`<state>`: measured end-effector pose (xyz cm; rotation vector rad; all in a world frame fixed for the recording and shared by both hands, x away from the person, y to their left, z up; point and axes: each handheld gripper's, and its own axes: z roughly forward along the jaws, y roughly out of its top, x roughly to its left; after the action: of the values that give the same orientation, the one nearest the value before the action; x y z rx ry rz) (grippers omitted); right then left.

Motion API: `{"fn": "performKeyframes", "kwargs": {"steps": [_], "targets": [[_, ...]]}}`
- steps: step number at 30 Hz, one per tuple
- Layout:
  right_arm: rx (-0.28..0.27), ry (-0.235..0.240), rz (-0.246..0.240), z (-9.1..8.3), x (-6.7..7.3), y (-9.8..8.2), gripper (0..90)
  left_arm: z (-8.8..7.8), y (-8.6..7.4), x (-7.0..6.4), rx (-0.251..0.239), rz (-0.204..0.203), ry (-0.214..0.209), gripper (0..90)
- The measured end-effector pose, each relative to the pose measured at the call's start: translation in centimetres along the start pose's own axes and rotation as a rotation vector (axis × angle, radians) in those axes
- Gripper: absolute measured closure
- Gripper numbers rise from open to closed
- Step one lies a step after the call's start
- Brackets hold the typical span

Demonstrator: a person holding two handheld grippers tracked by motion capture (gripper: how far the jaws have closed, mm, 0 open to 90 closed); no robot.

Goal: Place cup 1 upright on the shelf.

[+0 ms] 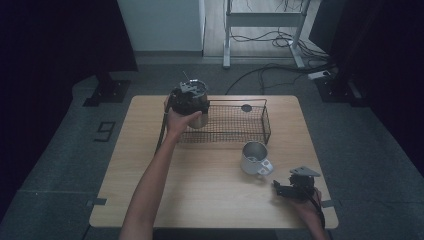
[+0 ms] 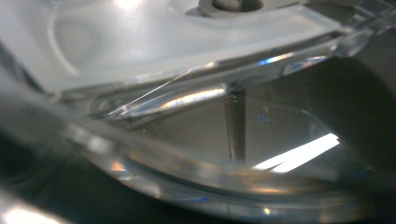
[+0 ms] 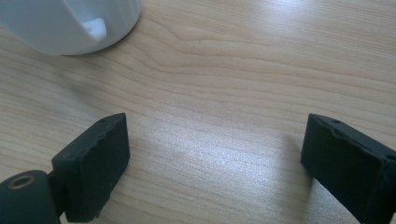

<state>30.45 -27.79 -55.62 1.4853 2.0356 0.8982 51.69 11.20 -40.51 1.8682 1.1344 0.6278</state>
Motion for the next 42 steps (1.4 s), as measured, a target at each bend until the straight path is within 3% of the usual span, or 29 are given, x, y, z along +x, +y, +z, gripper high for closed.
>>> {"fn": "performKeyframes", "kwargs": {"steps": [15, 42], "targets": [[0.001, 0.000, 0.001, 0.0, 0.0, 0.0, 7.6, 1.8, -1.8, 0.0, 0.032, -0.015, 0.010, 4.1], [0.000, 0.000, 0.001, 0.0, 0.0, 0.0, 7.6, 3.4, -4.1, -0.2, 0.074, -0.034, 0.013, 4.1]]}}
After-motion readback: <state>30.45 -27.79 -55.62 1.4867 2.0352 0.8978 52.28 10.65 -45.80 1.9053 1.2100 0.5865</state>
